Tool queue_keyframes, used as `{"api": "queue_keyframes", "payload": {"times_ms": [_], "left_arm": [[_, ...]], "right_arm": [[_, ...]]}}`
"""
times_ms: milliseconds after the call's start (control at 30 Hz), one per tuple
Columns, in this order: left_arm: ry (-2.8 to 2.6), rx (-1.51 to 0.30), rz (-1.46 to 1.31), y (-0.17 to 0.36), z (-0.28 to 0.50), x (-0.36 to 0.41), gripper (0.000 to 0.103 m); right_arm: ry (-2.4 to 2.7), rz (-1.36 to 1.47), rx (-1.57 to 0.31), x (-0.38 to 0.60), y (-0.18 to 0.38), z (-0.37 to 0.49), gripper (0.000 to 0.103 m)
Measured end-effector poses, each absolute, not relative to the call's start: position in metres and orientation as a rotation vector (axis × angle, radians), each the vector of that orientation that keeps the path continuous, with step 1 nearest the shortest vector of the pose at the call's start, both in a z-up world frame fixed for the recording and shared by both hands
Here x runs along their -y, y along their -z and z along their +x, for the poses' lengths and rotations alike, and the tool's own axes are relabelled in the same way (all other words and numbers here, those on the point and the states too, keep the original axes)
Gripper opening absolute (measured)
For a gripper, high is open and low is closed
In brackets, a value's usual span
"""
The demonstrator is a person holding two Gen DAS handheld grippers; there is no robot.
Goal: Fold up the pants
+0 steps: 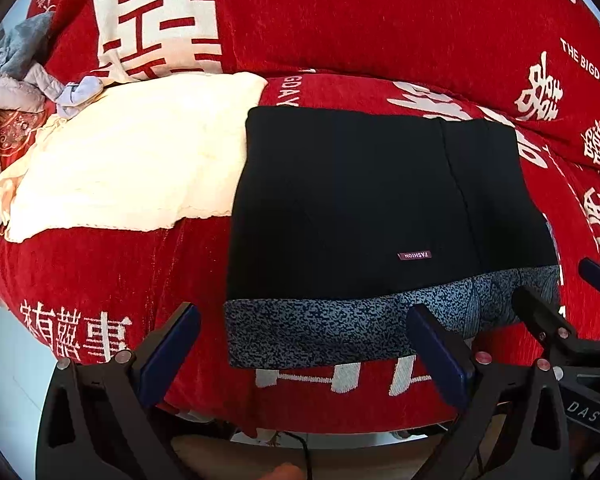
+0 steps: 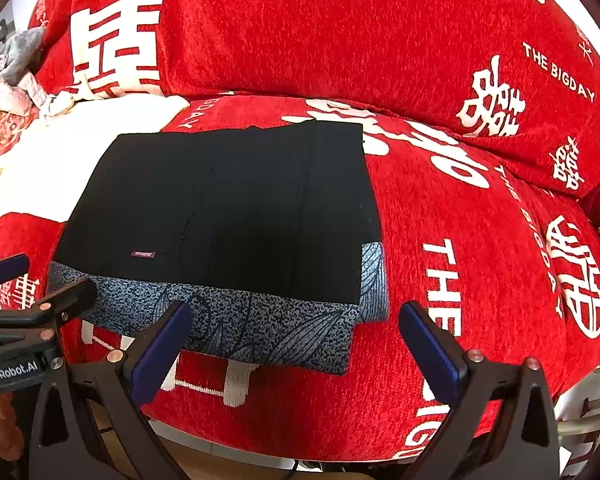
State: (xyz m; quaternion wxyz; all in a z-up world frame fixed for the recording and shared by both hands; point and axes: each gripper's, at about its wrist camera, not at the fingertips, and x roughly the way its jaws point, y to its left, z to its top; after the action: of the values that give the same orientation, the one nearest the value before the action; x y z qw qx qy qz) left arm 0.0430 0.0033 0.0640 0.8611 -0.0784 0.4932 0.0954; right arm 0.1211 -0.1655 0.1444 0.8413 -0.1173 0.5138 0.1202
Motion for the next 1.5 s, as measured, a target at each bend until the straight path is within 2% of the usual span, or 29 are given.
{"api": "queue_keyframes", "payload": {"times_ms": [1500], "left_arm": [[-0.184, -1.072, -0.161, -0.0546, 0.0445, -0.0031, 0.103]], "right_arm": [[-0.252, -0.246, -1.085, 0.1661, -0.1470, 0.1238, 0.103]]}}
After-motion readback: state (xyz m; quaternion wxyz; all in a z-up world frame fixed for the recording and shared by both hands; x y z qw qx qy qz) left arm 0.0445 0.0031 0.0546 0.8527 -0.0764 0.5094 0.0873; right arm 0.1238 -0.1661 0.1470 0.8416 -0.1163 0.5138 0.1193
